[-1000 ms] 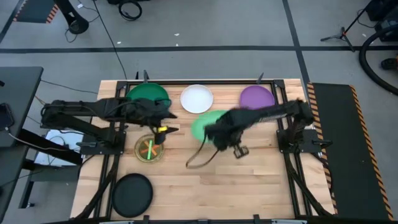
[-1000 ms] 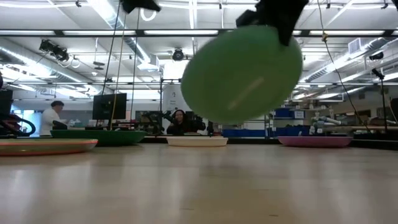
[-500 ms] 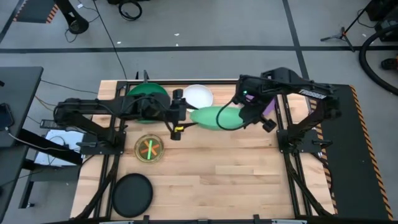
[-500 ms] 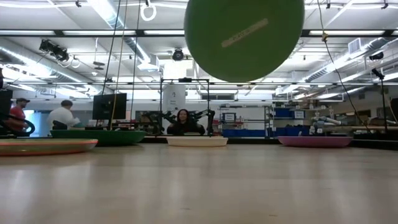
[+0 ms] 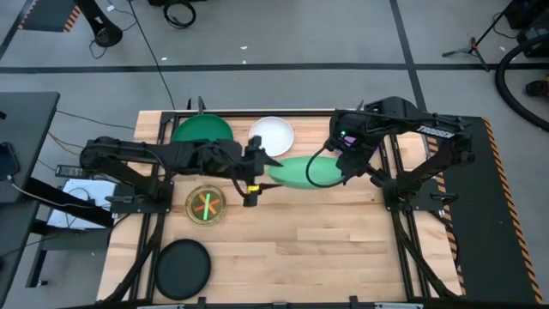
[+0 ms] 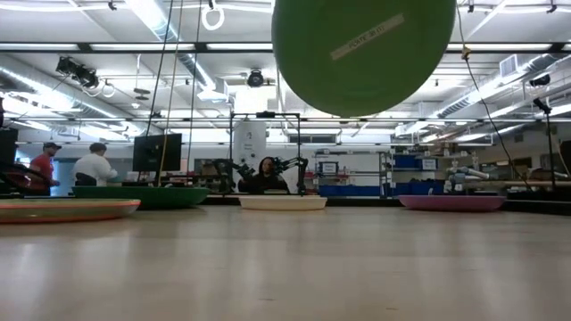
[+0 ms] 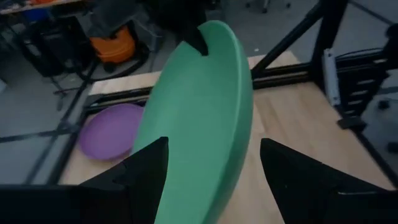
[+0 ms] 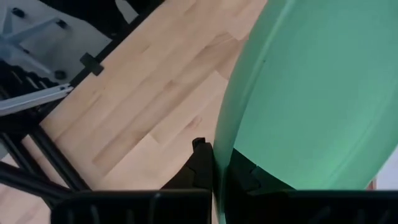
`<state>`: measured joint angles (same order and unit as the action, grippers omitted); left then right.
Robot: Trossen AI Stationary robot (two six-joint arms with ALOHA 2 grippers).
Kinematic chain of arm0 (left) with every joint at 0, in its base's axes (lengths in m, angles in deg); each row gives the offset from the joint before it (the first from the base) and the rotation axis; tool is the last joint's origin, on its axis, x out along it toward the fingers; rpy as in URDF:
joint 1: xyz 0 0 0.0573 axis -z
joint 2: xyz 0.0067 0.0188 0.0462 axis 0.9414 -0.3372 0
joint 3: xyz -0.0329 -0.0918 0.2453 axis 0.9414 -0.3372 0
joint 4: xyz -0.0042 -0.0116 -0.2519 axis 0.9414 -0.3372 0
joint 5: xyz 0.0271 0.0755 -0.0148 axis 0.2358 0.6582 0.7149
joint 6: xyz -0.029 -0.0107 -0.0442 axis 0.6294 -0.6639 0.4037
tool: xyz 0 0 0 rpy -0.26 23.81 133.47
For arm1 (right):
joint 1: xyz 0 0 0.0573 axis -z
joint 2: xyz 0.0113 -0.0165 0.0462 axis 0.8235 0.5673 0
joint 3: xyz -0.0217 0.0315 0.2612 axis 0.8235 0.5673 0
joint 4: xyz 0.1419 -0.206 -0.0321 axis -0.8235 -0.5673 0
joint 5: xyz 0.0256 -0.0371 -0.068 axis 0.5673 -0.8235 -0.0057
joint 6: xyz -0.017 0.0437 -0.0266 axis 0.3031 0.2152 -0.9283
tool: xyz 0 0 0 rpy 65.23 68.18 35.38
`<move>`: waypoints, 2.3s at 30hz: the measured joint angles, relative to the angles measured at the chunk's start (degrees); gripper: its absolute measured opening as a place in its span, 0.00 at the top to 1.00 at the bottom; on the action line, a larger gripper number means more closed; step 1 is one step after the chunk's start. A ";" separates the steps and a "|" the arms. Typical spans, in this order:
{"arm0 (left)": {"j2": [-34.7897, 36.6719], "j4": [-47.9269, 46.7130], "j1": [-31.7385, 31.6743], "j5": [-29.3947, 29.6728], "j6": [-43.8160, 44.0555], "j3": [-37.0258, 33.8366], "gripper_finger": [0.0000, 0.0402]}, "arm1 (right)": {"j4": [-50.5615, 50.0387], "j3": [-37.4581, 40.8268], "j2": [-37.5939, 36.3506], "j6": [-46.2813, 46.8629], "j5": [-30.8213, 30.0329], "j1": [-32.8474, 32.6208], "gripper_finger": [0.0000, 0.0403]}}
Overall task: Stack plastic plates
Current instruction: Stack the light green plate on top of the green plate
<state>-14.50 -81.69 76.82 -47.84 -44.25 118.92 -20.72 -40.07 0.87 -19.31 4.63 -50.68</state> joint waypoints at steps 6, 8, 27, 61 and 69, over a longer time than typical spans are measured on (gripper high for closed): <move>-3.14 -0.93 1.63 -0.83 0.75 -0.07 0.35 | 0.24 0.00 -0.04 -3.18 0.07 -1.40 0.97; -4.20 -0.48 1.64 -0.72 0.72 -0.08 0.35 | 0.67 0.00 -0.04 -3.57 -0.90 -1.91 0.97; -5.81 -0.36 1.87 -4.99 0.98 -0.11 0.95 | 1.67 -0.02 0.02 -5.46 -7.53 -3.93 0.93; -1.37 -51.40 -23.65 16.93 10.64 -11.65 0.95 | 10.12 -1.91 -1.11 14.40 -33.49 -3.85 0.44; -1.44 -37.25 -20.55 16.62 15.55 -24.24 0.95 | 12.08 3.46 -1.11 26.15 -33.90 -2.19 0.42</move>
<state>-15.94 -118.95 56.27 -31.23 -28.69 94.67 -8.64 -36.62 -0.25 6.85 -29.27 -52.87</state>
